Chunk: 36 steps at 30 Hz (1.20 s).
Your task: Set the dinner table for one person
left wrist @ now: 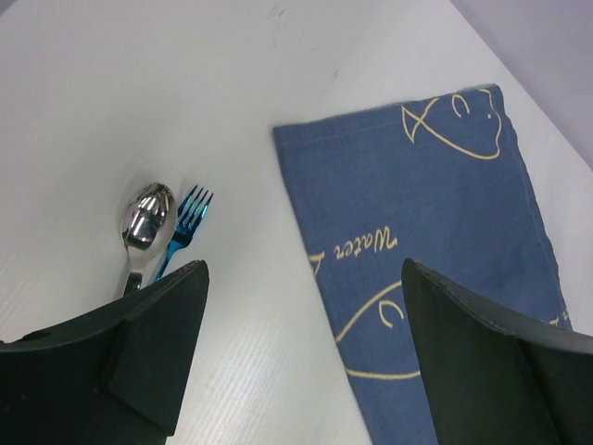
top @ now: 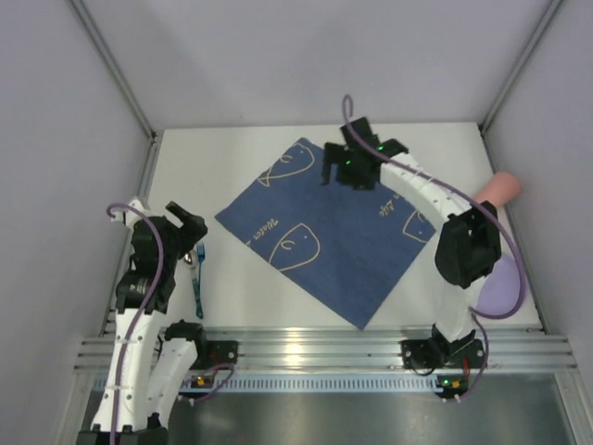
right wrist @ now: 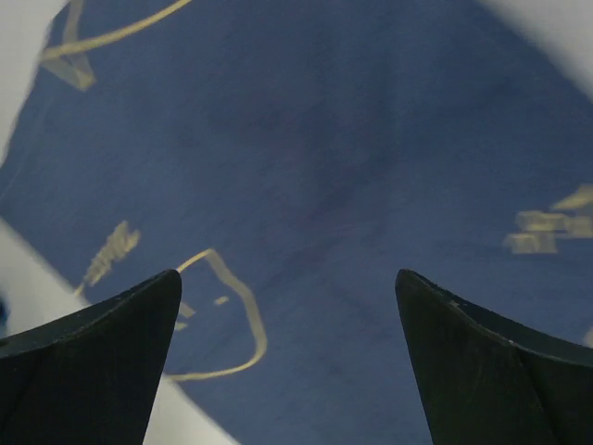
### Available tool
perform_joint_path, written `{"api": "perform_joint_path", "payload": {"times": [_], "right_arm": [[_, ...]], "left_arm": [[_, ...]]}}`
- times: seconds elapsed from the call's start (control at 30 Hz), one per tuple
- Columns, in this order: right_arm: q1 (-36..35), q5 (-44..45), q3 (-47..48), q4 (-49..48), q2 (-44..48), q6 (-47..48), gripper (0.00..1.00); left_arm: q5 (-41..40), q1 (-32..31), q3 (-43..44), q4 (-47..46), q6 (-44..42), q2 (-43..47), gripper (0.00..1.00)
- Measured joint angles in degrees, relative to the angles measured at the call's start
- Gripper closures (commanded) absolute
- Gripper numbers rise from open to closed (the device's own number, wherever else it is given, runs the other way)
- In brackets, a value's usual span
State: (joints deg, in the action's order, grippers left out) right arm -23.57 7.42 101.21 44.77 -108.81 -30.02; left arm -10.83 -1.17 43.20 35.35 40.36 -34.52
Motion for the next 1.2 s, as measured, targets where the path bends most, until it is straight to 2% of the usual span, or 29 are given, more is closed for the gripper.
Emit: {"api": "perform_joint_path", "payload": {"times": [0.1,0.2,0.23,0.27,0.33,0.4,0.43,0.53,0.6,0.67,0.73,0.77,0.83,0.97,1.07,1.2], "right_arm": [[-11.3,-11.0,-8.0,-5.0,1.5,-2.7,0.08],[-18.7,-21.5,-14.5,-6.6,-0.4,-4.1,0.39],[-19.6,-23.5,-15.7,-6.9,-1.5,-4.3,0.6],[-20.0,-25.6,-17.4,-7.4,-3.0,-4.0,0.67],[-19.8,-27.1,-20.3,-8.0,-5.0,-3.9,0.79],[-19.1,-27.6,-23.8,-8.6,-6.2,-3.6,0.84],[-18.5,-30.2,-25.3,-8.9,-6.1,-3.6,0.9],[-18.0,-32.1,-29.4,-10.3,-4.2,-2.0,1.0],[-18.3,-32.3,-32.6,-9.4,-1.8,-0.4,1.0],[-18.9,-30.2,-35.7,-6.3,1.3,1.2,0.91],[-19.2,-27.6,-36.8,-2.0,3.9,2.4,0.7],[-19.4,-26.4,-36.6,-0.2,5.1,2.8,0.42],[-19.4,-24.2,-33.7,4.0,7.4,3.3,0.26],[-19.4,-18.1,-20.4,8.3,10.1,3.4,0.13],[-18.8,-13.6,-14.3,8.4,14.3,3.0,0.12],[-16.4,-10.6,-14.1,9.8,20.4,2.6,0.13]], "left_arm": [[1.1,0.0,-0.6,-2.6,0.0,-4.0,0.1],[1.8,0.0,-0.6,-5.2,-0.3,-8.1,0.1],[2.0,0.0,-0.5,-5.9,-0.5,-9.5,0.1],[2.1,0.0,-0.5,-6.6,-0.7,-10.5,0.1],[2.4,0.0,-0.3,-8.1,-1.1,-12.5,0.1],[2.6,0.0,0.1,-9.6,-1.3,-13.8,0.1],[2.7,0.0,0.2,-10.2,-1.3,-14.4,0.1],[3.0,0.0,0.7,-11.9,-1.6,-15.7,0.1],[3.7,0.0,0.9,-13.2,-2.0,-16.9,0.1],[4.6,-0.2,0.9,-14.9,-2.9,-18.5,0.12],[6.1,-0.8,1.1,-16.7,-4.0,-21.2,0.14],[7.1,-1.4,1.2,-18.1,-4.4,-23.4,0.16],[9.9,-3.6,2.5,-20.3,-5.4,-29.1,0.17],[16.9,-10.4,8.4,-25.8,-6.8,-45.0,0.19],[22.6,-16.2,17.9,-28.5,-7.8,-59.3,0.21],[29.7,-21.1,30.9,-31.8,-7.5,-75.4,0.22]]}}
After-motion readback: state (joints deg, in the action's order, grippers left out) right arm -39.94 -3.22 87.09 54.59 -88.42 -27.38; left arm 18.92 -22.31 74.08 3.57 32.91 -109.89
